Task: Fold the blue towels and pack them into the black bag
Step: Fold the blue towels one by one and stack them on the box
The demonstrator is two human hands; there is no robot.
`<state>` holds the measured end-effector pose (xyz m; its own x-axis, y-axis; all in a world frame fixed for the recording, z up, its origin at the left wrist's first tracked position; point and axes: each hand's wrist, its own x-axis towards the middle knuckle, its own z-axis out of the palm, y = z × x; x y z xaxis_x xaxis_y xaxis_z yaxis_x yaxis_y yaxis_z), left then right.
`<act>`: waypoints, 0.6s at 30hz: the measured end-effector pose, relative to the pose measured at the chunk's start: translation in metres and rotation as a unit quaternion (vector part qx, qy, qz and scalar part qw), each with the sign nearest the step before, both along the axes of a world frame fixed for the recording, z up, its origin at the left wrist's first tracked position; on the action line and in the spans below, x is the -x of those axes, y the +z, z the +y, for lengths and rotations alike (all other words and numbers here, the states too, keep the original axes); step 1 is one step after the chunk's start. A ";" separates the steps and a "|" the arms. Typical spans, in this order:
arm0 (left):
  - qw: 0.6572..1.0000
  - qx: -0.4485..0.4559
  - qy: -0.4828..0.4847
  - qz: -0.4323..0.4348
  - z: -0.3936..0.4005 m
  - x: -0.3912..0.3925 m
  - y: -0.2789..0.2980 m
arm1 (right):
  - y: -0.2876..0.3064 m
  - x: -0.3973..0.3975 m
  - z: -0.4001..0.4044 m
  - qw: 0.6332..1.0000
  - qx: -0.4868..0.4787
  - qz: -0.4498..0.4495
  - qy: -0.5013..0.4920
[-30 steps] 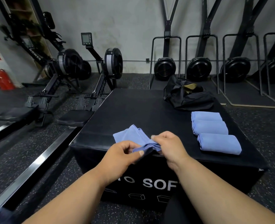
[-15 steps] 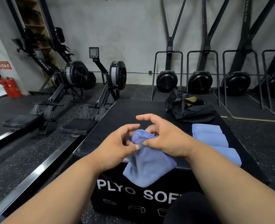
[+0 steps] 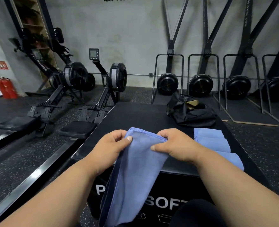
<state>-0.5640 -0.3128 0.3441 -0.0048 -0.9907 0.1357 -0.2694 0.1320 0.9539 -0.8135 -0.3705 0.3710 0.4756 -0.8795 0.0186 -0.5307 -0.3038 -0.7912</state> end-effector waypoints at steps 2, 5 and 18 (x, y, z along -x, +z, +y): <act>1.000 0.007 0.014 -0.014 -0.004 -0.001 -0.002 | 0.002 -0.005 -0.002 1.000 0.007 -0.009 -0.010; 0.997 0.025 0.053 -0.049 -0.011 -0.001 -0.007 | 0.006 -0.015 -0.009 0.999 0.023 -0.015 -0.019; 0.980 0.022 0.080 0.180 -0.174 -0.010 0.116 | 0.117 -0.074 -0.149 0.963 0.231 -0.031 -0.135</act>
